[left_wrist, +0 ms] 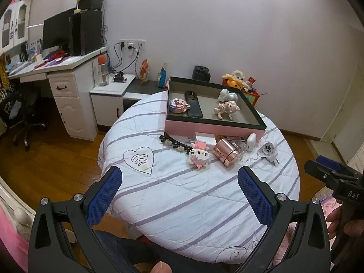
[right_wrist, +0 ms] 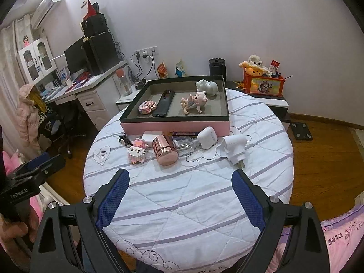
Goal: Organize rigid objects
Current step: 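Release both objects in the tray and withdraw both grippers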
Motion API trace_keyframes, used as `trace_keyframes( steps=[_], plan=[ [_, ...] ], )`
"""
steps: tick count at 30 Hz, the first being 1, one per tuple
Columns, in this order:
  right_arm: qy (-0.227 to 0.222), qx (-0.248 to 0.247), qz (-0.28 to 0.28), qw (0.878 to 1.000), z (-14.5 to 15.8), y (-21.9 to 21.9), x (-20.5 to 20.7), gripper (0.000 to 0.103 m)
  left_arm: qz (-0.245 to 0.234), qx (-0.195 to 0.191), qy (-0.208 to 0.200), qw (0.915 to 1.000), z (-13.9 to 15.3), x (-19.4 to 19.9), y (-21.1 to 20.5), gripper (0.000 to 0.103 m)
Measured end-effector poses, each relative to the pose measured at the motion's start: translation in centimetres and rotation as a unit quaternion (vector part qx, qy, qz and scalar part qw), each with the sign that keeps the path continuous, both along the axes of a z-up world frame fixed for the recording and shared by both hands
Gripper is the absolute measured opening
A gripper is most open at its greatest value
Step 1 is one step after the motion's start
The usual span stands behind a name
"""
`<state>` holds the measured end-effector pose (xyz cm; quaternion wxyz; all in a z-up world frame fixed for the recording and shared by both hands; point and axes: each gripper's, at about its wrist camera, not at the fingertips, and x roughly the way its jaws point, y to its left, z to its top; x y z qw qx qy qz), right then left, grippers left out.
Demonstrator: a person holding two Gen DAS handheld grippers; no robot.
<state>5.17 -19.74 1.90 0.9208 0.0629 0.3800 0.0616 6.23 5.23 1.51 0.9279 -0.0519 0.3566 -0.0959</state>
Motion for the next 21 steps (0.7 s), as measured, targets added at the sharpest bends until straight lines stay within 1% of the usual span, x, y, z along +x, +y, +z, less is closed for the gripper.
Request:
trace_keyframes(
  steps=[10, 18, 21],
  plan=[
    [0.015, 0.004, 0.004, 1.0, -1.2, 0.0, 1.3, 0.093, -0.008, 0.008, 0.022, 0.9997, -1.6, 1.3, -0.8, 0.103],
    [0.034, 0.008, -0.002, 0.999, -2.8, -0.7, 3.6, 0.093, -0.018, 0.021, 0.052, 0.9982, -4.2, 4.1, -2.4, 0.103],
    [0.044, 0.005, -0.017, 0.999, -3.7, -1.9, 4.5, 0.093, -0.021, 0.027, 0.06, 0.9976, -5.0, 5.3, -3.2, 0.103]
  ],
)
